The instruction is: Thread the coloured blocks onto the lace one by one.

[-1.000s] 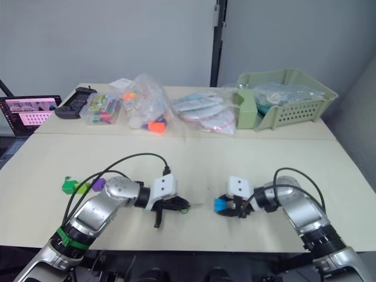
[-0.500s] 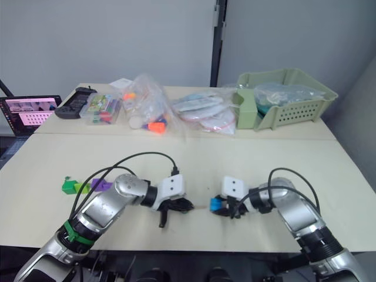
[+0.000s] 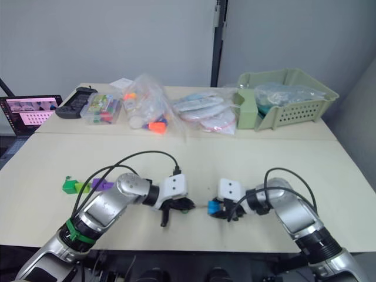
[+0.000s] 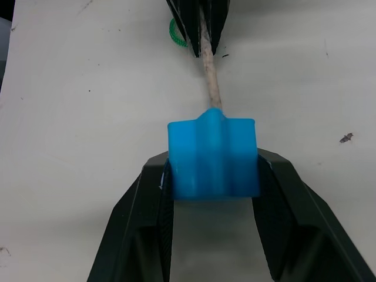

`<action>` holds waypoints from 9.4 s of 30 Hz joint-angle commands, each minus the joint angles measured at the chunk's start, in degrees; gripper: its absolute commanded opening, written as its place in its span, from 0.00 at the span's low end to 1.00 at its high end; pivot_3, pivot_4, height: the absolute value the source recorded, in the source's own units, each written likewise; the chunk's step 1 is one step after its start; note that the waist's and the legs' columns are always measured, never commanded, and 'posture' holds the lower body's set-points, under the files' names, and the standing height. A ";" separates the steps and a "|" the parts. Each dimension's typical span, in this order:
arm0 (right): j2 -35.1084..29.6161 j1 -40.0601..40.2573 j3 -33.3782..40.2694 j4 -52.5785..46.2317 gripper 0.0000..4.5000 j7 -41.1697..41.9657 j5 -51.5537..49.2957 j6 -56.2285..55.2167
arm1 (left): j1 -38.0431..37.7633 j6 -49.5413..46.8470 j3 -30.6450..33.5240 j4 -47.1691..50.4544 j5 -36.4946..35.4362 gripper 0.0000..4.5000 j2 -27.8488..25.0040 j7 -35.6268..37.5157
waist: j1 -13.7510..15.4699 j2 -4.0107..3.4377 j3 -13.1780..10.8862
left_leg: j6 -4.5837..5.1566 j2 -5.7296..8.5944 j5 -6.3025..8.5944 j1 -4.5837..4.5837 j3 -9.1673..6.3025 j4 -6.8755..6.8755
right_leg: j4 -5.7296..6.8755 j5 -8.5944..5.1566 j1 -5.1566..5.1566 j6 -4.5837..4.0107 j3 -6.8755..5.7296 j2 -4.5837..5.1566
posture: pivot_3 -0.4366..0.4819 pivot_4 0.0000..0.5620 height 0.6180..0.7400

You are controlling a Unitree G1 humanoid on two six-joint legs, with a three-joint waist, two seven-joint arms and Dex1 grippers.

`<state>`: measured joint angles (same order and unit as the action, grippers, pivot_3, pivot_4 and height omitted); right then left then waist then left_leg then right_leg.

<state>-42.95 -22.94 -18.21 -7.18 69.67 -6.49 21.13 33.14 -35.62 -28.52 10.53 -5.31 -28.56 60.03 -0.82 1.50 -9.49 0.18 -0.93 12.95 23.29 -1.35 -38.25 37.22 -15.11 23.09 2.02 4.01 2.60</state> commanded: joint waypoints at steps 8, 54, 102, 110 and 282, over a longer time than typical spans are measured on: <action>3.46 -2.40 -1.84 -2.83 0.30 -1.24 0.86 2.57 | 2.91 0.63 -3.27 0.20 0.79 0.00 3.81 0.74 | 0.00 0.00 0.00 | 0.00 0.01 0.00 0.00 -0.01 -0.03 | 0.01 0.00 -0.01 0.00 0.00 0.00 | 0.48 0.27 1.00; 1.65 -1.46 -1.60 -2.07 0.30 -3.14 1.93 4.44 | 1.72 -11.64 -0.36 10.33 -3.73 0.00 -5.34 -0.28 | 0.06 0.00 0.00 | 0.00 0.00 0.00 -0.01 -0.01 -0.12 | 0.09 0.00 -0.03 0.00 -0.02 0.00 | 0.48 0.27 1.00; 1.51 0.82 -3.63 -9.45 0.30 -3.11 1.08 10.15 | 4.42 -3.26 -5.40 -0.29 0.14 0.00 6.64 -1.99 | 0.78 -0.01 0.01 | 0.00 0.06 0.00 -0.45 -0.05 -0.28 | -0.11 0.00 -0.73 0.07 -0.09 0.04 | 0.48 0.27 1.00; 0.38 2.41 -3.40 -8.00 0.30 -0.99 0.53 6.64 | 2.88 -1.53 -3.28 0.05 -0.72 0.00 5.17 -0.68 | 0.81 -0.01 0.01 | 0.00 0.06 0.01 -0.43 -0.06 -0.28 | -0.12 -0.01 -0.72 0.09 -0.09 0.05 | 0.48 0.27 1.00; 0.30 1.43 -3.43 -9.07 0.30 -2.44 0.58 12.55 | -6.23 9.81 -0.99 -0.26 0.29 0.42 -3.05 2.95 | 0.00 0.02 0.00 | 0.00 -0.01 0.01 -0.41 -0.04 0.08 | -0.19 -0.03 -0.49 0.06 -0.06 0.00 | 0.48 0.27 1.00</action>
<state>-42.27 -21.49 -20.93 -16.43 67.35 -5.79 33.00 26.70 -27.20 -28.95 10.42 -6.07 -31.96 63.50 -0.82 1.51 -9.48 0.17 -0.94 12.96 22.88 -1.39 -38.18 37.04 -15.13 22.60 2.08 3.95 2.60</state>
